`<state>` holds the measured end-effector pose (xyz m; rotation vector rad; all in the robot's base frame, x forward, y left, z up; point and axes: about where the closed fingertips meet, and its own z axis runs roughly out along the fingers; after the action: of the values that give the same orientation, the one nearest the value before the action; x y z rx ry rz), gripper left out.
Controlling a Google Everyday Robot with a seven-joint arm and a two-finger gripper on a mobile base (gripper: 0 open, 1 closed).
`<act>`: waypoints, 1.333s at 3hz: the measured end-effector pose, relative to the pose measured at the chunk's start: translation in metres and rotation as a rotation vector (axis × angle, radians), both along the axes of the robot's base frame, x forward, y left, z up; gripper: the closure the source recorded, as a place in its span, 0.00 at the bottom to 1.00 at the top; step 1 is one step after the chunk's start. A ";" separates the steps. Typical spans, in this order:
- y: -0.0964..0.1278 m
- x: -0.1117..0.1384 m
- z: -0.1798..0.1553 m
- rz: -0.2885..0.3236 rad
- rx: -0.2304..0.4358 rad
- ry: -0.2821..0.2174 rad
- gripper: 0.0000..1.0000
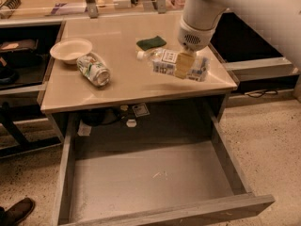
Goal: Pick blue plastic bottle from top drawer and place on counter
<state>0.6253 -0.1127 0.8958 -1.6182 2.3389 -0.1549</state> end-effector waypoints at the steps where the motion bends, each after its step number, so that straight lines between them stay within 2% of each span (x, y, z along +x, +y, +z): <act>1: 0.021 0.027 -0.011 0.026 0.000 0.024 1.00; 2: 0.036 0.054 -0.028 0.031 -0.012 0.050 1.00; 3: 0.040 0.078 -0.046 0.020 -0.022 0.076 1.00; 4: 0.044 0.090 -0.065 0.018 -0.025 0.107 1.00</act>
Offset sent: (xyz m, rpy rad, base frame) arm 0.0861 0.0528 -0.0448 -0.0288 0.0817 0.0353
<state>0.7155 -0.0691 0.8310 -1.6975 2.4097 -0.0962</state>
